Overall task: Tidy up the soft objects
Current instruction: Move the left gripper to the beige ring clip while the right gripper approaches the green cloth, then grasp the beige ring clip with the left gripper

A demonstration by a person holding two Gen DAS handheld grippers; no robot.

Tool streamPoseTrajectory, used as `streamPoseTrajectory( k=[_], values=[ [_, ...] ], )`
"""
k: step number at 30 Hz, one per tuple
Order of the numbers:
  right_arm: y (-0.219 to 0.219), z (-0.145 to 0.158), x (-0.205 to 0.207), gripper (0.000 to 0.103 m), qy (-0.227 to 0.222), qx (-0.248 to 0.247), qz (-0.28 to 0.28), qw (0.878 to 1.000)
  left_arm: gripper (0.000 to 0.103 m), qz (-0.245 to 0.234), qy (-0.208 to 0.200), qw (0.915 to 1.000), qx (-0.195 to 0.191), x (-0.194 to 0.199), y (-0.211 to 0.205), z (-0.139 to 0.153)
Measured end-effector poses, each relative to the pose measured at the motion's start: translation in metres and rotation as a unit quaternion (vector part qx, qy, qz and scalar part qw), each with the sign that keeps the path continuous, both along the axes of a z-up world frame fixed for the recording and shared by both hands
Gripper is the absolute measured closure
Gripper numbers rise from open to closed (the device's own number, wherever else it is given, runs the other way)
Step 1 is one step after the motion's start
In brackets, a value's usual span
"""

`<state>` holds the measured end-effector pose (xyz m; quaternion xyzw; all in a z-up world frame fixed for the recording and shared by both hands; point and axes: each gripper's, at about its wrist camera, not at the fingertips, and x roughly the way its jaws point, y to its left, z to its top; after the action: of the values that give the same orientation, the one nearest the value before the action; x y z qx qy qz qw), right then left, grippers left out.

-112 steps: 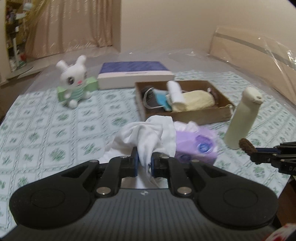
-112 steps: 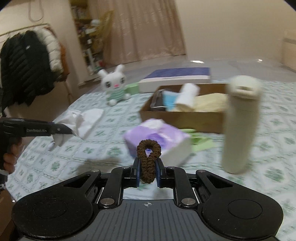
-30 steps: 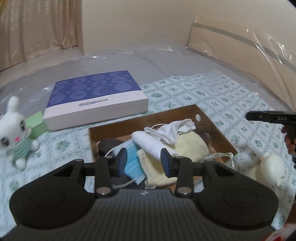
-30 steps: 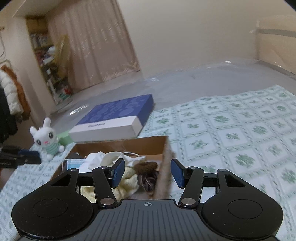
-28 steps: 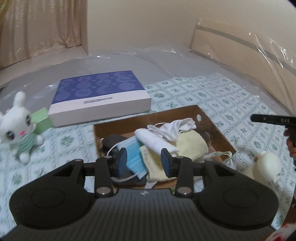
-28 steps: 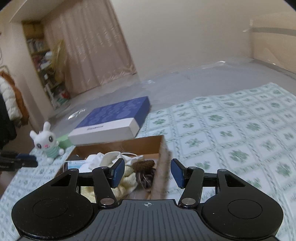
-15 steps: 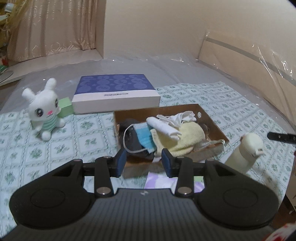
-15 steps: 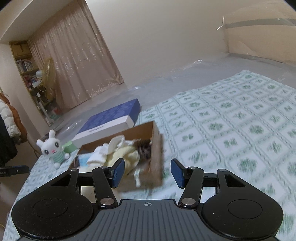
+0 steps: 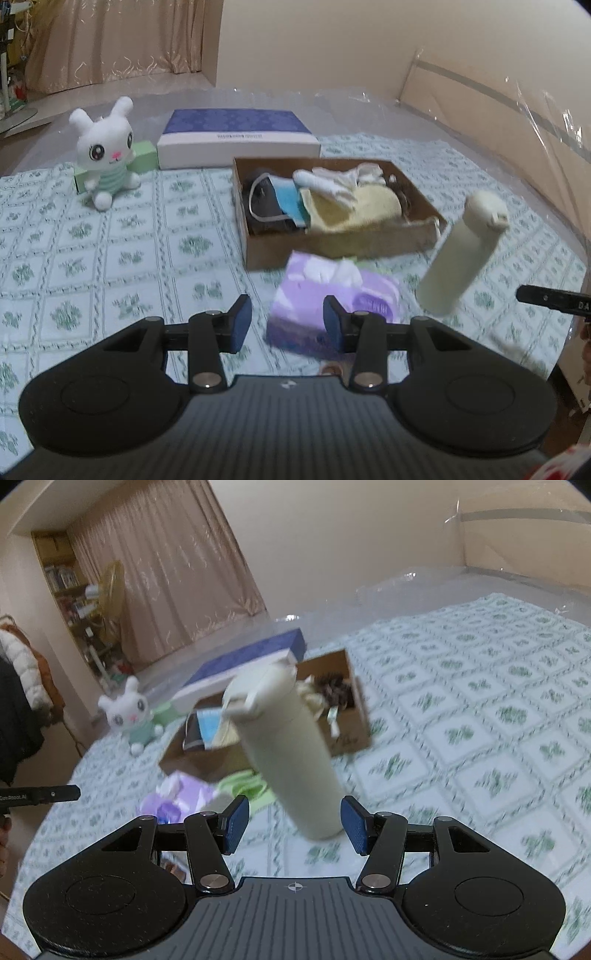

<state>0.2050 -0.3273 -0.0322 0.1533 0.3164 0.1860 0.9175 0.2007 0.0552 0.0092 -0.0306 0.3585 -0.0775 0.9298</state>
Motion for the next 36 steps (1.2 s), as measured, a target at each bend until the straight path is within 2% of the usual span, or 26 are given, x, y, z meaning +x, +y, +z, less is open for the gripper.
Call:
streamPoseTrajectory(
  k=[14, 18, 25, 32, 36],
  values=[
    [0.055, -0.033, -0.003, 0.048, 0.027, -0.046, 0.003, 0.999, 0.052, -0.037, 0.058, 0.9975, 0.017, -0.004, -0.048, -0.069],
    [0.061, -0.040, -0.003, 0.048, 0.032, -0.047, 0.007, 0.998, 0.046, -0.040, 0.071, 0.9966, 0.015, 0.001, -0.053, -0.084],
    [0.063, -0.049, 0.003, 0.048, 0.044, -0.049, 0.007, 0.998, 0.044, -0.043, 0.082, 0.9955, 0.019, 0.012, -0.063, -0.105],
    [0.062, -0.056, 0.009, 0.048, 0.054, -0.051, 0.005, 0.997, 0.044, -0.040, 0.068, 0.9965, 0.028, 0.021, -0.070, -0.114],
    [0.061, -0.057, 0.012, 0.048, 0.056, -0.054, 0.006, 0.997, 0.059, -0.050, 0.062, 0.9960, 0.039, 0.024, -0.072, -0.118]
  ],
)
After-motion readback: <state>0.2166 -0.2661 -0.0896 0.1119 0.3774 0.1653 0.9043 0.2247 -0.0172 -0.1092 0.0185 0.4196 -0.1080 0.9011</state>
